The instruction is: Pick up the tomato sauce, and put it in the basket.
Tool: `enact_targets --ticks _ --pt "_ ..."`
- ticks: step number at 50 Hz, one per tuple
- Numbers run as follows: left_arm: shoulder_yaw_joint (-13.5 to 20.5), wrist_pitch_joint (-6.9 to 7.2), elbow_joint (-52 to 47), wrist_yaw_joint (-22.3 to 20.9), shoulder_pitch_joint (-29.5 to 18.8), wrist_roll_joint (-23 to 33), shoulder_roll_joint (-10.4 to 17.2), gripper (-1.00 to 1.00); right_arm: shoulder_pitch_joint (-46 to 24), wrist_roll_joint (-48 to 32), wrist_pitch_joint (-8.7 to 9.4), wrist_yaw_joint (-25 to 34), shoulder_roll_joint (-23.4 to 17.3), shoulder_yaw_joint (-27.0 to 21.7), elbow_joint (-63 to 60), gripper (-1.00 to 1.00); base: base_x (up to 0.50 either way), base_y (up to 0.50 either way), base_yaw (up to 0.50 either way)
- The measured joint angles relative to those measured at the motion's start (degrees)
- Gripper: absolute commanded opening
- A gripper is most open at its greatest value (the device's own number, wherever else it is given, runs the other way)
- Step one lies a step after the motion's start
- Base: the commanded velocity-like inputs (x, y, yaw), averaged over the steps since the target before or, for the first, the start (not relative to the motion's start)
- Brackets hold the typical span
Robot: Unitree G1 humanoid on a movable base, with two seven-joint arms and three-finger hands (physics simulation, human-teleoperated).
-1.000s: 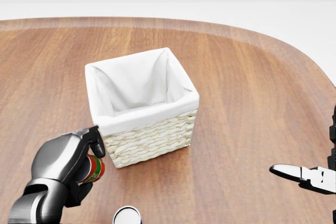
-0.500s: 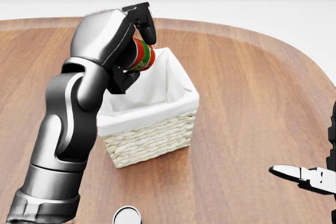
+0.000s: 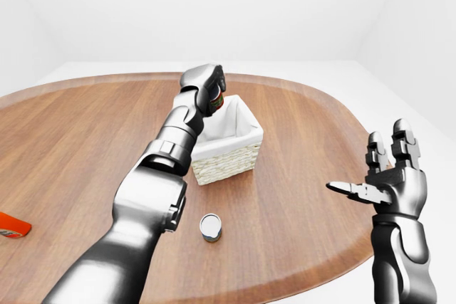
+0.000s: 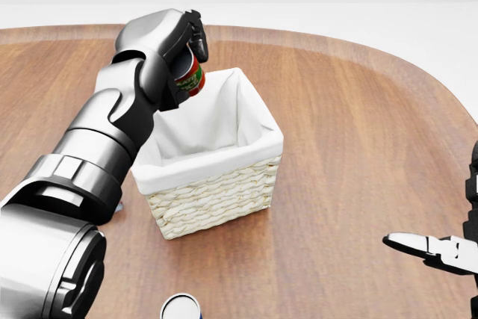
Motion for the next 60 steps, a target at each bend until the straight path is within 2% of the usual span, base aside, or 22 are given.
enact_targets --ticks 18,24,50,51,52,60 --pt "1.4 0.0 7.5 -1.6 3.3 -1.3 -0.3 -1.0 0.2 0.4 0.19 0.0 0.0 -0.6 -0.6 1.0 0.0 0.0 0.0" --pt "1.3 0.0 8.1 -1.6 3.5 -1.3 -0.3 -1.0 0.3 0.3 -0.55 0.2 0.2 -0.5 0.0 1.0 0.0 0.0 0.0" --pt "1.4 0.0 8.8 0.1 2.8 -0.1 0.6 -0.99 0.2 0.2 -0.51 0.0 0.1 -0.2 0.1 1.0 0.0 0.0 0.0" --pt "1.4 0.0 8.8 0.1 2.8 0.0 0.6 -0.3 0.2 0.2 -0.49 0.0 0.1 -0.2 0.1 1.0 0.0 0.0 0.0" --pt "1.4 0.0 8.8 0.2 2.8 0.1 0.7 1.0 0.2 0.2 -0.47 0.0 0.1 -0.2 0.1 1.0 0.0 0.0 0.0" --pt "1.5 0.0 8.7 0.2 2.7 0.9 0.7 1.0 0.2 0.2 -0.23 0.0 0.1 -0.2 -0.2 1.0 0.0 0.0 0.0"
